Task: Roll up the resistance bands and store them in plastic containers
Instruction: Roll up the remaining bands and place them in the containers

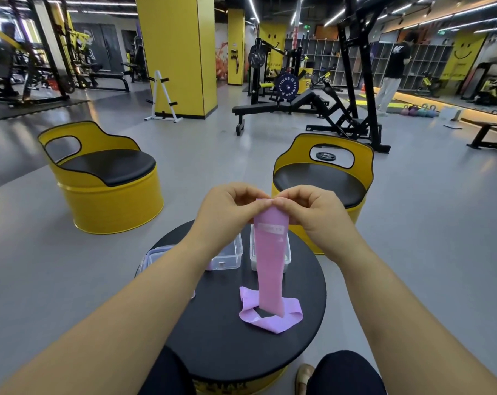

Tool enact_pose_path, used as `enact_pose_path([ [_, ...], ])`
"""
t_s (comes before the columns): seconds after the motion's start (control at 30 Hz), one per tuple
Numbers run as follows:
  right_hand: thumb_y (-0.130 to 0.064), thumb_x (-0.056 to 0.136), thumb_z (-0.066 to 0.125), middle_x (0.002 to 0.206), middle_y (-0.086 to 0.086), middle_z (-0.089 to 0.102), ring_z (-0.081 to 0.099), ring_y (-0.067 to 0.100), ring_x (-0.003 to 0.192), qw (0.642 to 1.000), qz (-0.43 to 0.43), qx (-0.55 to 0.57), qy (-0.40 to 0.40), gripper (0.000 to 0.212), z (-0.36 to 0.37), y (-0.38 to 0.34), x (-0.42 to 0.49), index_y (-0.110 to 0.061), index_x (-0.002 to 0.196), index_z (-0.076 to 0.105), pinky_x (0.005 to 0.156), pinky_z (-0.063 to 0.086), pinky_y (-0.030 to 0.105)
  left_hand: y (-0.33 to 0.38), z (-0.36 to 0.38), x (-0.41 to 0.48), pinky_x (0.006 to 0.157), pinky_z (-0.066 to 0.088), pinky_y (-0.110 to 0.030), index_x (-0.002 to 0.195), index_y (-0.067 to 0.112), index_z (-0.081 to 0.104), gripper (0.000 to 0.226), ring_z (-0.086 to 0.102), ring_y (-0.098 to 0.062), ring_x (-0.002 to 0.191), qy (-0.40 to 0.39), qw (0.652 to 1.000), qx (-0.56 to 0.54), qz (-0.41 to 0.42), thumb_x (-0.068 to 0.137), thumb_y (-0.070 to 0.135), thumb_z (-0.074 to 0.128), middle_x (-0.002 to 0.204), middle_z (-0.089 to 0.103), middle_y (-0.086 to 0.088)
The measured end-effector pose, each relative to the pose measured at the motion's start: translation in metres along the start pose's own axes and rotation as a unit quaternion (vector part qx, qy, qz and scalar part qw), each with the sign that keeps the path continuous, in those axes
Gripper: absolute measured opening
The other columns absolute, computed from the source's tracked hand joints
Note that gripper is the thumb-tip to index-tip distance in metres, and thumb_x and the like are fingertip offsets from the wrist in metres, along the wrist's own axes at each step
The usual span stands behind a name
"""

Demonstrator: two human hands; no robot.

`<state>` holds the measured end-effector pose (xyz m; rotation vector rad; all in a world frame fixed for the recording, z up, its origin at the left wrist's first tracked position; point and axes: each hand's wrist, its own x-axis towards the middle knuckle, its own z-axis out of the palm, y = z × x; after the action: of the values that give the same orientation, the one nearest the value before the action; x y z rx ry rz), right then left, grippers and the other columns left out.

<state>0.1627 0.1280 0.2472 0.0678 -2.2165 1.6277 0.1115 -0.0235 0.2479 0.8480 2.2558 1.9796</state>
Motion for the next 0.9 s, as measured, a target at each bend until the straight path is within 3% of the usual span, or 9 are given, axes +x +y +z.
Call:
enact_pose_path([
  [0.23, -0.013, 0.083, 0.067, 0.08, 0.001, 0.072, 0.07, 0.009, 0.073, 1.0, -0.001, 0.015, 0.002, 0.009, -0.004, -0.003, -0.002, -0.01, 0.091, 0.07, 0.061, 0.052, 0.016, -0.001, 0.002, 0.0, 0.076, 0.058, -0.042, 0.075, 0.019, 0.069, 0.011, 0.065, -0.016, 0.074, -0.006, 1.0, 0.006, 0.011, 0.083, 0.011, 0.069, 0.074, 0.069, -0.004],
  [0.47, -0.006, 0.086, 0.058, 0.078, 0.001, 0.073, 0.07, 0.014, 0.075, 0.987, 0.061, 0.141, -0.054, 0.011, -0.008, -0.005, -0.002, -0.008, 0.091, 0.068, 0.063, 0.056, 0.021, 0.007, -0.004, -0.003, 0.066, 0.058, -0.026, 0.079, 0.016, 0.07, 0.012, 0.067, -0.01, 0.072, -0.04, 0.994, -0.092, -0.033, 0.083, 0.006, 0.066, 0.072, 0.071, 0.003],
  [0.7, -0.002, 0.087, 0.056, 0.076, -0.003, 0.073, 0.069, 0.01, 0.073, 0.986, 0.048, 0.14, -0.081, 0.014, -0.011, -0.007, -0.005, -0.01, 0.091, 0.066, 0.063, 0.055, 0.021, 0.01, -0.01, -0.004, 0.063, 0.055, -0.023, 0.081, 0.012, 0.069, 0.016, 0.067, -0.01, 0.07, -0.081, 0.989, -0.112, -0.042, 0.084, -0.002, 0.062, 0.072, 0.071, 0.002],
  [0.9, -0.001, 0.085, 0.057, 0.074, -0.002, 0.072, 0.069, 0.011, 0.074, 0.986, 0.033, 0.132, -0.097, 0.013, -0.013, -0.008, -0.008, -0.009, 0.087, 0.067, 0.063, 0.056, 0.021, 0.016, -0.015, -0.005, 0.064, 0.056, -0.025, 0.079, 0.011, 0.066, 0.02, 0.065, -0.01, 0.069, -0.131, 0.989, -0.067, -0.027, 0.087, -0.005, 0.057, 0.07, 0.065, -0.001],
])
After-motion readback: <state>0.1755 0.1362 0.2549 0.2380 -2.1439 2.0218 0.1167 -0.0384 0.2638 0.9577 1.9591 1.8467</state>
